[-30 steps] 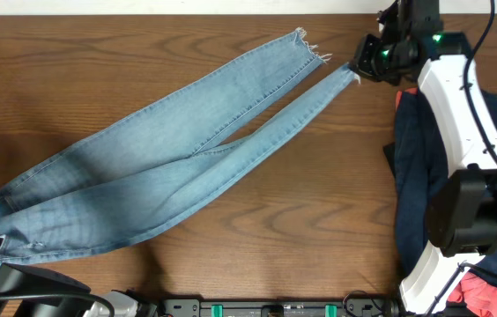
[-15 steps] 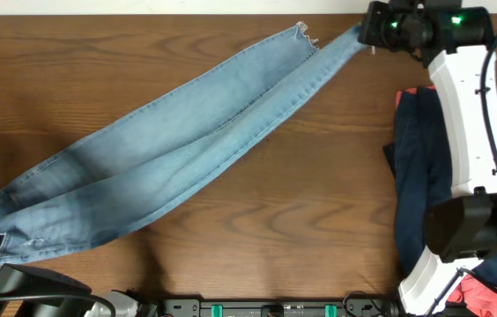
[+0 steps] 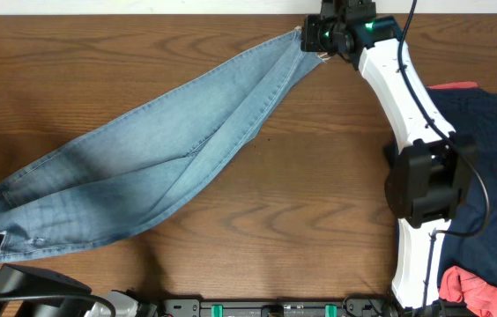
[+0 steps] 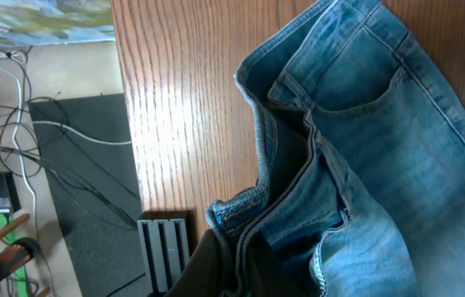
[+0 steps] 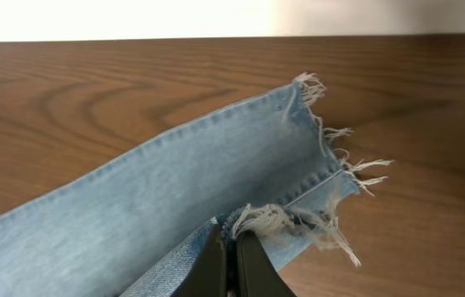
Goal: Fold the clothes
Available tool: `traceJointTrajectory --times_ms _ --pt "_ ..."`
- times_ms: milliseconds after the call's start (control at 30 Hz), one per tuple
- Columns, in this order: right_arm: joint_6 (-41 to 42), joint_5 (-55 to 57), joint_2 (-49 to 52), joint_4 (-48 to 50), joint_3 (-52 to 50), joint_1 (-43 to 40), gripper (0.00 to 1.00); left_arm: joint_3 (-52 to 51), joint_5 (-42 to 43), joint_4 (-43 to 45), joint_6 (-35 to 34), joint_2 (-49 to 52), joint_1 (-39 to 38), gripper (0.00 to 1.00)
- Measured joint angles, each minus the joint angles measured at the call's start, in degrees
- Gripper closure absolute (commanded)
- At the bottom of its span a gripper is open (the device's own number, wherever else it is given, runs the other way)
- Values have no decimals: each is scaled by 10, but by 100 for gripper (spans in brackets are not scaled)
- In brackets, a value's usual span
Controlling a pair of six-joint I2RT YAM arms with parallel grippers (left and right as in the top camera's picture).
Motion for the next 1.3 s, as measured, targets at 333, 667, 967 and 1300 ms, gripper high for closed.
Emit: traceJointTrajectory --times_ms 333,667,967,1300 --pt "-2 -36 55 105 1 0 99 0 17 6 0 0 0 93" --pt "15 -77 195 231 1 0 99 0 19 10 0 0 0 93" --pt "43 -10 203 92 30 3 99 0 19 19 0 0 0 93" --pt "109 162 149 -253 32 5 99 0 22 24 0 0 0 93"
